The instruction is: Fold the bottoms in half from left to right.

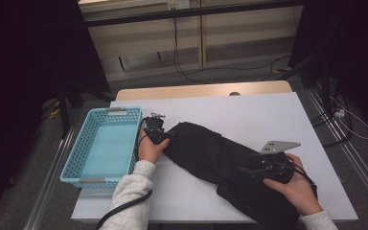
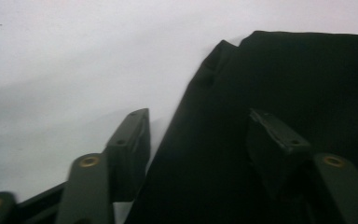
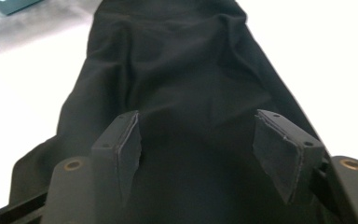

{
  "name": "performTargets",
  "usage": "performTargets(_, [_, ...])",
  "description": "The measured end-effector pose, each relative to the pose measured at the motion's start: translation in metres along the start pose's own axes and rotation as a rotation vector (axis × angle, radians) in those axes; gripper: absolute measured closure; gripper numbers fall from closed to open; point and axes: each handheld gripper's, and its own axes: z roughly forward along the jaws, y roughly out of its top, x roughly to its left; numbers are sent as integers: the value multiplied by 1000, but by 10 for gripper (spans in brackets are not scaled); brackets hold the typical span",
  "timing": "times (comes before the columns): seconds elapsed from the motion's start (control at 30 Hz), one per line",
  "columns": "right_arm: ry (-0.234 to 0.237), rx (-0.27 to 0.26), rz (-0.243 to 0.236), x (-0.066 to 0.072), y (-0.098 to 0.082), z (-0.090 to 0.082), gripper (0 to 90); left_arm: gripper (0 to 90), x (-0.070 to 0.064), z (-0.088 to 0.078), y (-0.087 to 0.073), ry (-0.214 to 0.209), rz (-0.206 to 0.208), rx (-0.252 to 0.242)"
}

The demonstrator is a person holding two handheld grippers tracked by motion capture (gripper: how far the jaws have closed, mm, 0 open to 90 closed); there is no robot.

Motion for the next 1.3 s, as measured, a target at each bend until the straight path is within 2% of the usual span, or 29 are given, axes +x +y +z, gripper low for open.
performTargets(0.03, [-5,0,3,-2,-1,-1,330,462,0,0,0,-5,0,-1])
performTargets(0.1, [-13,-1,11,-4,-3,-3,330,614,-3,1,0,-41,0,-6])
performTargets(0.23, [-13,-5,14,-4,-2,-4,330,675,-8,2,2,-43,-21,11])
performTargets(0.27, [-11,-6,13,-4,-2,-4,330,701,-8,1,3,-61,-25,26])
performTargets(0.33, [-10,-6,11,-3,-3,-4,330,817,-8,2,3,-107,-52,43])
performTargets(0.47, [-17,-7,17,-5,-3,-4,330,844,-9,1,3,-107,-49,36])
performTargets(0.63, [-10,-4,13,-3,-3,-3,330,856,-9,-1,7,-84,-64,45])
performTargets(0.73, [-11,-2,9,-4,-3,-3,330,858,-4,-4,11,-82,-78,39])
performTargets(0.9, [-29,-13,21,-7,-4,-6,330,859,6,-10,19,-39,-79,15])
performTargets(0.97, [-35,-21,28,-9,-4,-9,330,859,10,-12,22,-8,-69,5])
performTargets(1.03, [-44,-24,34,-10,-5,-11,330,855,11,-11,22,-1,-66,10])
performTargets(1.1, [-54,-27,38,-13,-6,-14,330,848,11,-10,20,-11,-84,4])
performTargets(1.13, [-62,-26,41,-15,-8,-16,330,826,10,-9,19,-6,-91,-4])
performTargets(1.23, [-85,-29,57,-20,-11,-21,330,609,6,-10,17,-15,-71,-3])
performTargets(1.3, [-104,-31,70,-24,-14,-25,330,467,4,-13,16,-20,-64,-23])
